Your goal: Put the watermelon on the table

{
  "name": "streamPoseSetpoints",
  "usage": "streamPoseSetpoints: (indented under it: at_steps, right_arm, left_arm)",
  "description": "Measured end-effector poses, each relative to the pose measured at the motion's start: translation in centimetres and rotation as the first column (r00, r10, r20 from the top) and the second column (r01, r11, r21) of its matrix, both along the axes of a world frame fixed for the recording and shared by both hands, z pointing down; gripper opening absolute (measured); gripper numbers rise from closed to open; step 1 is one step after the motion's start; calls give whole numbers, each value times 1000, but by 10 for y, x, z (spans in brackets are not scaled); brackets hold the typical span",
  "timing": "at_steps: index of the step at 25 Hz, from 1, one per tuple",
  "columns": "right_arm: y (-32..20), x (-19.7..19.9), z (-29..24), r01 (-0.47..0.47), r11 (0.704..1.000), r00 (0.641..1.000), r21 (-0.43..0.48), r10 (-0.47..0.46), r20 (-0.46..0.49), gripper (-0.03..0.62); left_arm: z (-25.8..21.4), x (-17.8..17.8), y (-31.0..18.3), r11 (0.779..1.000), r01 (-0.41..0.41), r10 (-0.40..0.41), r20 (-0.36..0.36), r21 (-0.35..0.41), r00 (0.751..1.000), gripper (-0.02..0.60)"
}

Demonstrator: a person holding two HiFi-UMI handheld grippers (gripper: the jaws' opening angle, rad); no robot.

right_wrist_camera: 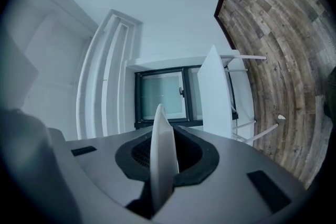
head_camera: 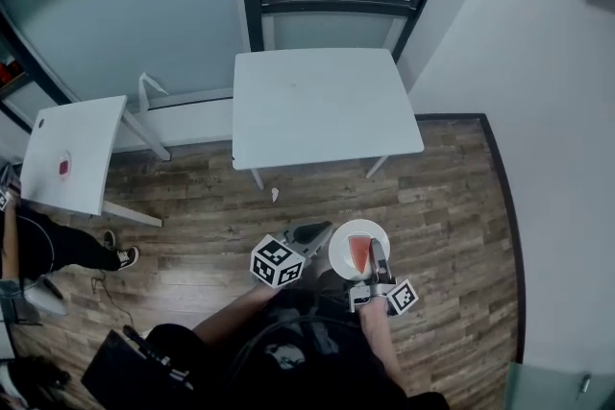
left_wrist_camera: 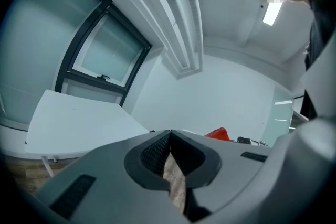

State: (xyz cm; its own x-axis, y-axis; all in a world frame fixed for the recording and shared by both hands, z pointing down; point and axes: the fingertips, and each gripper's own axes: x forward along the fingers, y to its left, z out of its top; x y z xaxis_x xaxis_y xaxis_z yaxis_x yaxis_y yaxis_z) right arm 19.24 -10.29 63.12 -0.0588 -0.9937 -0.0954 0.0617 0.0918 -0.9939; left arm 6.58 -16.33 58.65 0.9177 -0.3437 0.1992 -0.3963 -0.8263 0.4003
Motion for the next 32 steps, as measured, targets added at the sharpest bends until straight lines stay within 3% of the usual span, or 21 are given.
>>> streamPoseSetpoints:
  at_steps: [4,7,12,17,24,32]
  right_arm:
    - [-19,22,5,-50,999,998,-6,50,25,48]
    - [-43,28,7,-26,1000,999,-8,26,28,48]
    - [-106,68,14,2,1000,1000,-13,-1,27,48]
    - [-173,118,0,-13,999,999,42,12,34,48]
    - [-238,136,5,92,995,995,21,-93,45,48]
    - [-292,161,23,62,998,996,-31,-60,61,48]
  left_arm:
    - [2,18,-13,999,-37,37,-22,-14,999,6]
    - [2,28,-27,998,-61,59,-59,-25,996,6]
    - [12,58,-88,999,7,-9,-37,-52,999,6]
    - [2,91,-144,1000,27,-28,-22,-15,999,6]
    - [15,123,-207,994,103,-102,11,-45,995,6]
    - [35,143,-263,991,83,-79,40,-104,996,6]
